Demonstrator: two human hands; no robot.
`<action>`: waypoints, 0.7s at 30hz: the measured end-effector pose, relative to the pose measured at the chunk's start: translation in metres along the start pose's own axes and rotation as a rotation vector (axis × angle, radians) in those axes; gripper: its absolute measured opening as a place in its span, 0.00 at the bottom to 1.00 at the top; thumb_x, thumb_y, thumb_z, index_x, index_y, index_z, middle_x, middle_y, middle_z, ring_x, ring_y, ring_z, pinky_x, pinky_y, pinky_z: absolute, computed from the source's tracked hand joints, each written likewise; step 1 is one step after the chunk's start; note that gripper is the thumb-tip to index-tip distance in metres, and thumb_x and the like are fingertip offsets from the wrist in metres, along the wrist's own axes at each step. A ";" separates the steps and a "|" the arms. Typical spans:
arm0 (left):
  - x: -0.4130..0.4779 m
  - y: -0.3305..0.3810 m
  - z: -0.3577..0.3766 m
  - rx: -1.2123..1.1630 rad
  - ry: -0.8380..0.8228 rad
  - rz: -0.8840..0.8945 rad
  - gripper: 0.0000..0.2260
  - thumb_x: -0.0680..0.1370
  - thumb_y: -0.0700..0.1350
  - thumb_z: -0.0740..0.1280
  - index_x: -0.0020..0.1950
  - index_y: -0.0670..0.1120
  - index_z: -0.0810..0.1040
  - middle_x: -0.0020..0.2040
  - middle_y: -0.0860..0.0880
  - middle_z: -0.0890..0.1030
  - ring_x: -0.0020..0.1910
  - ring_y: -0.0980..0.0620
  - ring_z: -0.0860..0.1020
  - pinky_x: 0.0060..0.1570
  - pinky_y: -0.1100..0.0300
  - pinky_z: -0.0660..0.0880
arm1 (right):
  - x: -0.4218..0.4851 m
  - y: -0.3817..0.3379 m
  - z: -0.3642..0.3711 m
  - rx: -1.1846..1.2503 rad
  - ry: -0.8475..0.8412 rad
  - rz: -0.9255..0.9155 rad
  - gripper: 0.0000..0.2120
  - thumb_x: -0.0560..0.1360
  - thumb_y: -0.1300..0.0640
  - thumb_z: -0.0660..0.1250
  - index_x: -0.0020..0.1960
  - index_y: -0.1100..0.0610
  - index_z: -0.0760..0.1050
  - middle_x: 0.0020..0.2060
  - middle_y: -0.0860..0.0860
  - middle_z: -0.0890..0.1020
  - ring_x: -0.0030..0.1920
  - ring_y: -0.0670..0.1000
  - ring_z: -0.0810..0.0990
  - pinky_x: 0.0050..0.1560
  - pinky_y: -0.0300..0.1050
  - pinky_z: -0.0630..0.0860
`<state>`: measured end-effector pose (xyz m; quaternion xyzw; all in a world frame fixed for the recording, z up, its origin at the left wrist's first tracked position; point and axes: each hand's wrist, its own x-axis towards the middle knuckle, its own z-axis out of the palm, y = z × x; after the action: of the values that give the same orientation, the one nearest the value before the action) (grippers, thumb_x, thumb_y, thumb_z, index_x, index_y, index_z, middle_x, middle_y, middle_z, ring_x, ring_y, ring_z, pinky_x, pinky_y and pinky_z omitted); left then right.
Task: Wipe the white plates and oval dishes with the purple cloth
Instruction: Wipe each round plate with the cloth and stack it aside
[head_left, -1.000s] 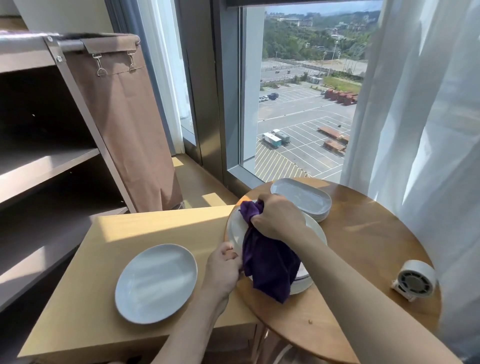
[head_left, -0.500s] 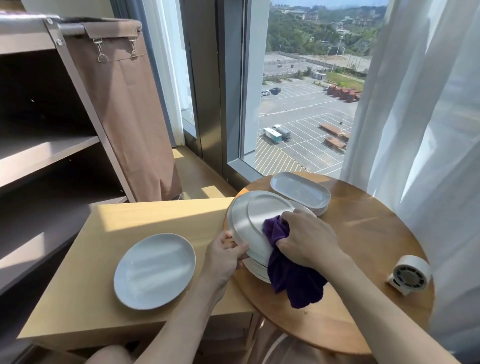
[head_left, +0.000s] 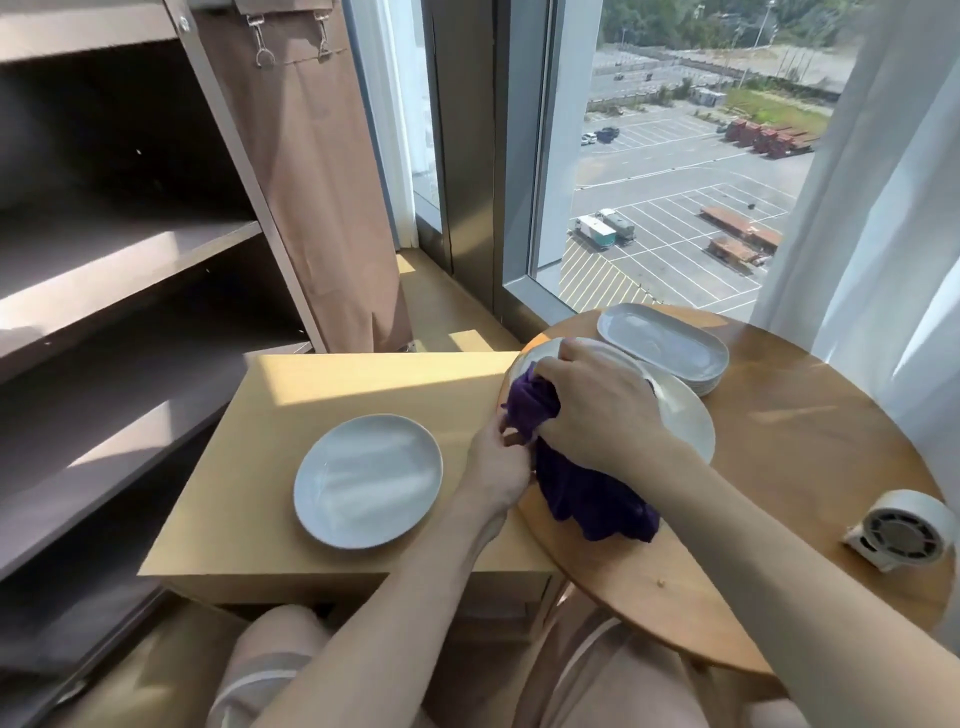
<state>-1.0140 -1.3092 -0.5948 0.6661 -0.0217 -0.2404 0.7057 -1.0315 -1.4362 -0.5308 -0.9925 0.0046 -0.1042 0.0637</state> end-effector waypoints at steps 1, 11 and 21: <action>-0.001 0.002 0.001 0.000 -0.013 0.006 0.12 0.83 0.36 0.63 0.64 0.49 0.76 0.59 0.39 0.81 0.52 0.46 0.81 0.52 0.49 0.82 | 0.001 0.001 -0.001 0.030 0.000 0.020 0.14 0.72 0.47 0.70 0.54 0.52 0.76 0.46 0.47 0.69 0.46 0.52 0.72 0.42 0.47 0.68; -0.005 0.010 0.013 -0.289 -0.108 -0.094 0.15 0.79 0.26 0.58 0.61 0.41 0.71 0.51 0.39 0.76 0.44 0.43 0.74 0.47 0.50 0.72 | -0.047 0.020 0.016 0.232 0.166 0.227 0.14 0.74 0.44 0.69 0.56 0.49 0.77 0.49 0.47 0.72 0.45 0.55 0.75 0.43 0.49 0.70; -0.003 0.021 0.015 -0.326 -0.069 -0.105 0.15 0.79 0.31 0.69 0.64 0.41 0.75 0.50 0.41 0.83 0.41 0.48 0.82 0.44 0.52 0.82 | -0.094 0.014 0.038 0.458 0.382 0.359 0.17 0.72 0.39 0.69 0.57 0.45 0.77 0.48 0.39 0.72 0.41 0.50 0.76 0.39 0.47 0.75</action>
<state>-1.0156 -1.3224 -0.5723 0.5345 0.0282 -0.2999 0.7897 -1.1160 -1.4434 -0.5885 -0.8984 0.1675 -0.2736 0.2999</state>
